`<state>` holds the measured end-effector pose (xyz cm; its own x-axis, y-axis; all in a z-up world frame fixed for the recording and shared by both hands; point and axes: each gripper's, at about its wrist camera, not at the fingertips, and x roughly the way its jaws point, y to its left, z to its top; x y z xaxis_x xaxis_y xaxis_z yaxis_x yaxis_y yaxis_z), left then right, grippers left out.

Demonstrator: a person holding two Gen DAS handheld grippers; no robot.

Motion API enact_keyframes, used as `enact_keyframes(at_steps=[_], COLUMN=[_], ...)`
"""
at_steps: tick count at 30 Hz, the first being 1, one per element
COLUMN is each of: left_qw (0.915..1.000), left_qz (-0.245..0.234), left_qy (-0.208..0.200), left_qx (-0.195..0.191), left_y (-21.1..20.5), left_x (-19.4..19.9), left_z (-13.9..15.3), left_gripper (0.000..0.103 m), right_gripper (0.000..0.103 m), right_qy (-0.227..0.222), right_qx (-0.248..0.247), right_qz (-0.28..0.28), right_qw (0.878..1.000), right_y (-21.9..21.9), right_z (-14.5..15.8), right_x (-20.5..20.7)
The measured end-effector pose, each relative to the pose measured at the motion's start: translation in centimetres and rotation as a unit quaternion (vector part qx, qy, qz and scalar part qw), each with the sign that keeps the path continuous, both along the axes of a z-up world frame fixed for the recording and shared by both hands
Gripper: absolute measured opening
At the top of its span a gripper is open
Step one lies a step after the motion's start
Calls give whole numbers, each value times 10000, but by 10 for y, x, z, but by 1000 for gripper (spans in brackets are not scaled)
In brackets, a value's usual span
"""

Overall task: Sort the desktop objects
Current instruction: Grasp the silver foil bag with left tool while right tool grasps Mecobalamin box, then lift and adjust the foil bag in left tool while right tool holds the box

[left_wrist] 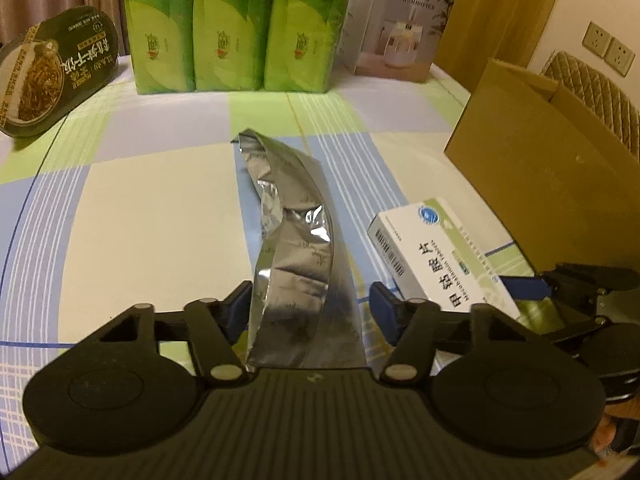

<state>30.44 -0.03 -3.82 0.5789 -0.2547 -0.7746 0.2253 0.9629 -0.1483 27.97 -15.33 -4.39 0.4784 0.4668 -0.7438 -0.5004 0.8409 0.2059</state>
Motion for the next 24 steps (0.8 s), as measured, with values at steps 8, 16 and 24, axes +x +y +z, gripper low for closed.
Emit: enact_keyframes(at_steps=[8,16,24], left_qw=[9999,9991,9980], left_qz=[6,-304,-485], left_qy=[122,247,381], left_qx=[46,131,127], left_y=[0,-2,-8], left_x=[-4,-26,-78], left_z=[2,5,10], left_gripper=[41,39,39], right_gripper=[72,71,71], right_qy=[-44,75,292], right_qx=[-102,-240,-140], right_qz=[-8,66,11], right_qw=[9999,9997,9995], right_y=[3,-4,-27], right_z=[1,7,23], right_x=[-5,-30,-85])
